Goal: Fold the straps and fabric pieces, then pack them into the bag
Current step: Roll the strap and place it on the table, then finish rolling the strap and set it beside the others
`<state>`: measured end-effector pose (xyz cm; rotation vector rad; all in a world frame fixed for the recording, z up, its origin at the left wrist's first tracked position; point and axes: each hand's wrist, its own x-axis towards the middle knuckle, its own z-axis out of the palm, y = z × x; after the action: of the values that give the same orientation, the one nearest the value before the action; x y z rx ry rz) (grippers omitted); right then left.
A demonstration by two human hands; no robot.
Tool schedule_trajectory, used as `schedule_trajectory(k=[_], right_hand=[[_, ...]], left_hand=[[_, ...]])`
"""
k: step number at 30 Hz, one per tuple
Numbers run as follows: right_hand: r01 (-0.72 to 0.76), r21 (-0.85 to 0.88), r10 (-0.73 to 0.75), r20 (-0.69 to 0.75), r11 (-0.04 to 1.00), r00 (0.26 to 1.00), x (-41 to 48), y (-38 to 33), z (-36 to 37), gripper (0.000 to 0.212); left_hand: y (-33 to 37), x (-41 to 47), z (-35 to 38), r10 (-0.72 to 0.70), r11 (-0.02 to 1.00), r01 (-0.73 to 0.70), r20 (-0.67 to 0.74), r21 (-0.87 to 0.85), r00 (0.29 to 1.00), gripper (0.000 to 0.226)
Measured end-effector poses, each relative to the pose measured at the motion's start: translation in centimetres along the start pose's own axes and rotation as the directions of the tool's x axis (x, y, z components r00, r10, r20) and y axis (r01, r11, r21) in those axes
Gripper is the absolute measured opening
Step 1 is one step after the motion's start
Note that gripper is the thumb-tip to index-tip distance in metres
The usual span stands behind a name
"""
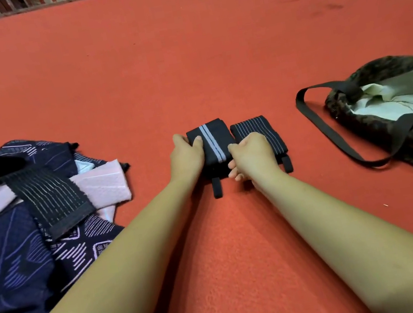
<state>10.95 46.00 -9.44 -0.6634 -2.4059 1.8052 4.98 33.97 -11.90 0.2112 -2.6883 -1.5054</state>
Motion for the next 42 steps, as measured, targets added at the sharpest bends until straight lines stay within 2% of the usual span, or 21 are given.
schedule_trajectory(k=[7,12,14,16,18,20,22,24,26,31,35,37,40,42], right_hand=[[0.069,-0.092,-0.073,-0.043,0.993,0.996,-0.7,-0.2,-0.9,0.024],[0.203,-0.233,-0.246,-0.174,0.951,0.953,-2.7,-2.3,-2.6,0.027],[0.245,-0.216,-0.281,-0.156,0.945,0.947,-4.3,-3.7,-2.6,0.019],[0.266,-0.17,-0.279,-0.057,0.949,0.959,-6.4,-5.1,-1.0,0.01],[0.233,-0.114,-0.223,0.096,0.966,0.97,-8.4,-5.8,2.0,0.011],[0.188,-0.112,-0.153,0.265,0.976,0.952,-9.9,-5.9,5.6,0.014],[0.16,-0.165,-0.082,0.4,0.973,0.913,-11.0,-5.7,9.1,0.025],[0.137,-0.218,-0.016,0.483,0.966,0.876,-11.8,-5.5,12.0,0.032],[0.166,-0.245,-0.019,0.51,0.955,0.86,-11.9,-5.2,14.5,0.036],[0.204,-0.236,-0.09,0.417,0.95,0.904,-12.1,-4.8,19.2,0.041],[0.11,-0.138,-0.058,0.339,0.984,0.939,-11.5,-4.2,21.5,0.033],[0.128,-0.13,-0.086,0.287,0.983,0.954,-11.1,-4.1,22.0,0.026],[0.132,-0.078,-0.111,0.234,0.988,0.966,-10.9,-4.1,22.7,0.029],[0.198,-0.067,-0.18,0.21,0.978,0.961,-11.1,-4.6,22.7,0.024]], left_hand=[[0.8,0.1,-2.0,-0.079,0.995,0.083,0.084,-0.047,0.993,0.036],[0.8,-1.4,-7.6,0.016,0.995,-0.012,0.037,-0.095,0.999,0.029],[0.1,-2.7,-10.7,0.074,0.993,-0.072,0.019,-0.099,0.997,0.02],[-1.2,-4.3,-14.1,0.109,0.993,-0.109,0.007,-0.04,0.994,0.015],[-3.2,-5.9,-17.6,0.11,0.994,-0.109,-0.037,0.031,0.993,0.014],[-5.5,-7.4,-20.7,0.091,0.993,-0.081,-0.127,0.083,0.988,0.015],[-7.8,-8.8,-23.0,0.052,0.994,-0.03,-0.199,0.109,0.979,0.012],[-10.0,-9.6,-24.1,-0.007,0.993,0.033,-0.216,0.115,0.976,0.014],[-12.0,-10.2,-24.2,-0.05,0.989,0.076,-0.205,0.123,0.978,0.024],[-14.9,-10.2,-23.4,-0.025,0.998,0.037,-0.221,0.049,0.975,0.039],[-15.7,-9.8,-23.5,-0.046,0.999,0.05,-0.249,0.011,0.967,0.036],[-15.9,-9.7,-23.6,-0.055,0.998,0.054,-0.249,-0.014,0.967,0.035],[-16.0,-9.6,-23.8,-0.074,0.996,0.06,-0.258,-0.062,0.963,0.03],[-15.9,-9.7,-23.8,-0.072,0.996,0.056,-0.268,-0.067,0.961,0.024]])
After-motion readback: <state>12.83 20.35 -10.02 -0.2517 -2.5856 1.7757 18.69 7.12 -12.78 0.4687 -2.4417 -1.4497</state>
